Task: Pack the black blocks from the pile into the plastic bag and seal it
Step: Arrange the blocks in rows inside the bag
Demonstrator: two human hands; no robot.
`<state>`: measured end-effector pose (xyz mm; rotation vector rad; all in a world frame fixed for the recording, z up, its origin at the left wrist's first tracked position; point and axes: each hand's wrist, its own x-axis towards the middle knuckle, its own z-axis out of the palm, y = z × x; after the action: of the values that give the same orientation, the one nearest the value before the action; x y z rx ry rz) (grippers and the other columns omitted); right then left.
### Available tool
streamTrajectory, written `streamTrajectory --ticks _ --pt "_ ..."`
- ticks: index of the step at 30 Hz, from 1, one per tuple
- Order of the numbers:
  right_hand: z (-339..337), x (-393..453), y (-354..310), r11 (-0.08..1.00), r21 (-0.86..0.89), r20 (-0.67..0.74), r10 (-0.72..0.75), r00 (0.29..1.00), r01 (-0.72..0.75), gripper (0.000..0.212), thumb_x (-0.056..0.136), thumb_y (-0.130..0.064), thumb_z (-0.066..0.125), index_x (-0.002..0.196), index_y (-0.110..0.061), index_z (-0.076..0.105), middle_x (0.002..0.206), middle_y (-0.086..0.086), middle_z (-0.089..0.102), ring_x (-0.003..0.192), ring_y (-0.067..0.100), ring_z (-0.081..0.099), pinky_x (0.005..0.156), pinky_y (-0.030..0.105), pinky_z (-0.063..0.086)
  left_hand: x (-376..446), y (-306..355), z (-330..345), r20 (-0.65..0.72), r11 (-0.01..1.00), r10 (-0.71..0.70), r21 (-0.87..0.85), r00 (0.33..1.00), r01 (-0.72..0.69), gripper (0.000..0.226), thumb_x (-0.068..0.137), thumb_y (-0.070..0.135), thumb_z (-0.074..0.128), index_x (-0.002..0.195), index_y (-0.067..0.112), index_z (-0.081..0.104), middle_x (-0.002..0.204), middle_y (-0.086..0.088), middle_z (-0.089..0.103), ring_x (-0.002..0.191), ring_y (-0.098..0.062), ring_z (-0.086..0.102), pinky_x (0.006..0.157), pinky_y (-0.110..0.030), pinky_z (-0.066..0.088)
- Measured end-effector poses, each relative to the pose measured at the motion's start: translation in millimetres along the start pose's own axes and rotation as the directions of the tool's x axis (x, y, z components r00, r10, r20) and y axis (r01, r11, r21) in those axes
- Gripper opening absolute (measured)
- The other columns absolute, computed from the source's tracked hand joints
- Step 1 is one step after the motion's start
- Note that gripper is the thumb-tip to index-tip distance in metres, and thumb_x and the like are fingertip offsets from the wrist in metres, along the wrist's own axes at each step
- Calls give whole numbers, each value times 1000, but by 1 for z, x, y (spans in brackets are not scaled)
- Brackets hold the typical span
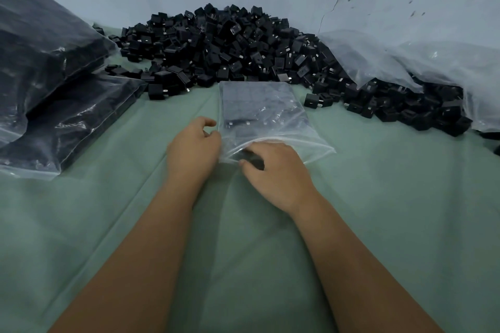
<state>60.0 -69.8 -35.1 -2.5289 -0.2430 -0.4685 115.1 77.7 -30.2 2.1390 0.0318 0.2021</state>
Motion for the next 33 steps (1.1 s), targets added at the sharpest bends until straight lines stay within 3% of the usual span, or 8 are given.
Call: streamTrajectory --ticks 8,11,16,19,21,26,30,33 --pt "5 5 1 985 -175 67 17 998 -5 35 89 -45 52 121 -32 58 107 -2 60 106 20 50 92 32 37 1 1 2 48 996 49 74 998 -53 36 87 20 53 122 25 59 78 -1 66 92 -30 63 92 -44 48" --pt "5 7 0 988 -155 74 -6 997 18 29 88 -45 51 115 -38 59 103 -8 64 104 16 55 91 34 42 3 -1 4 51 994 63 88 997 -67 36 85 17 53 119 26 58 74 2 66 90 -27 63 95 -46 46" --pt "5 7 5 994 -101 69 44 997 -37 24 89 -41 55 85 -19 65 84 -6 65 89 18 57 79 29 37 6 -3 6 35 995 60 78 998 -62 36 84 17 53 118 26 58 68 2 63 86 -28 63 92 -45 48" --pt "3 8 6 996 -72 78 53 996 -47 23 88 -40 54 93 -21 66 93 -6 67 95 18 57 90 34 40 6 -4 5 39 995 56 74 998 -59 38 84 15 51 119 25 58 68 2 61 86 -30 63 91 -45 48" --pt "1 9 5 997 -60 73 42 996 -37 24 88 -41 53 99 -24 66 100 -6 68 100 18 57 95 36 40 5 -3 5 27 997 49 51 998 -51 38 85 15 47 120 24 58 72 -1 63 90 -32 63 92 -47 48" --pt "6 12 -1 1000 -28 99 9 995 -7 13 90 -38 52 92 -30 62 90 -13 62 96 13 56 83 28 39 3 0 5 2 1000 17 4 1000 -17 37 90 16 41 123 21 58 98 -13 70 100 -35 63 93 -49 49" --pt "12 16 -5 999 -38 106 13 994 -9 18 91 -38 49 100 -30 62 102 -10 64 103 14 54 91 32 42 2 2 5 9 999 8 46 1000 -8 34 90 23 47 122 21 58 74 -3 64 86 -30 63 90 -45 49" --pt "12 12 -5 999 -26 94 -43 995 46 21 93 -37 48 107 -36 63 104 -11 65 100 11 54 89 33 42 2 1 5 -7 999 2 36 1000 -2 34 90 23 47 122 21 58 70 -1 62 81 -27 62 89 -44 49"
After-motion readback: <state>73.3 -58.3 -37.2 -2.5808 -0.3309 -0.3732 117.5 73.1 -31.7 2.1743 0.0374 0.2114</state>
